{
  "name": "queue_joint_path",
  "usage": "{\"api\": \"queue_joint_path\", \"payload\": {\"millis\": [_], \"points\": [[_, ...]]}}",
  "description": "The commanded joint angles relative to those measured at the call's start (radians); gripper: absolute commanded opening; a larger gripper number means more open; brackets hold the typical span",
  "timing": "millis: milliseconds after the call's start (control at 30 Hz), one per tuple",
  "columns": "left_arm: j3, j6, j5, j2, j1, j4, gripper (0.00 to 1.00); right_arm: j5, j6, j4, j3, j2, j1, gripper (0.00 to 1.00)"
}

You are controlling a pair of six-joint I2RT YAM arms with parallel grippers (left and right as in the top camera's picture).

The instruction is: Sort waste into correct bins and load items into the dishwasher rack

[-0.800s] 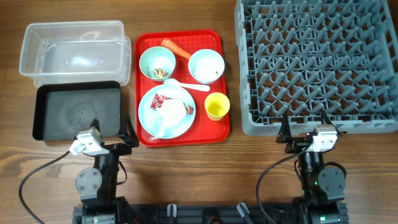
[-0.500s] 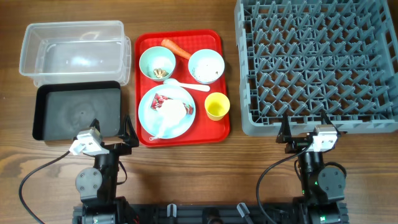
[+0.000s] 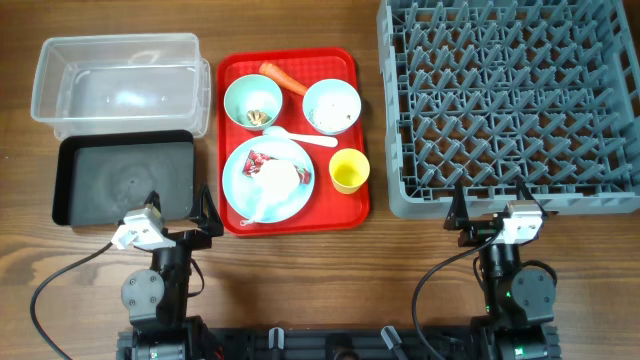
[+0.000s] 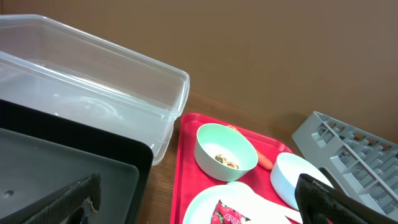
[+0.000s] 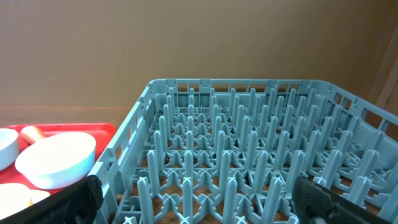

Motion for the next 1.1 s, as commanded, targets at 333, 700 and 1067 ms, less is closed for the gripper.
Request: {"api": "queue_joint_path", "payload": {"millis": [333, 700, 1067], "points": [[-0.005, -0.002, -0.01, -0.008, -0.005, -0.007, 1.0, -0.013, 0.011, 0.003, -0.008, -0.01, -0.002, 1.0], [-0.005, -0.002, -0.036, -0.008, -0.004, 0.022, 1.0, -0.013, 0.011, 0.003, -0.008, -0.008, -0.002, 1.0], [-0.005, -0.002, -0.036, -0.006, -0.004, -0.008, 1.0, -0.033, 0.013, 0.006, -0.008, -0.008, -0.002, 1.0]]}}
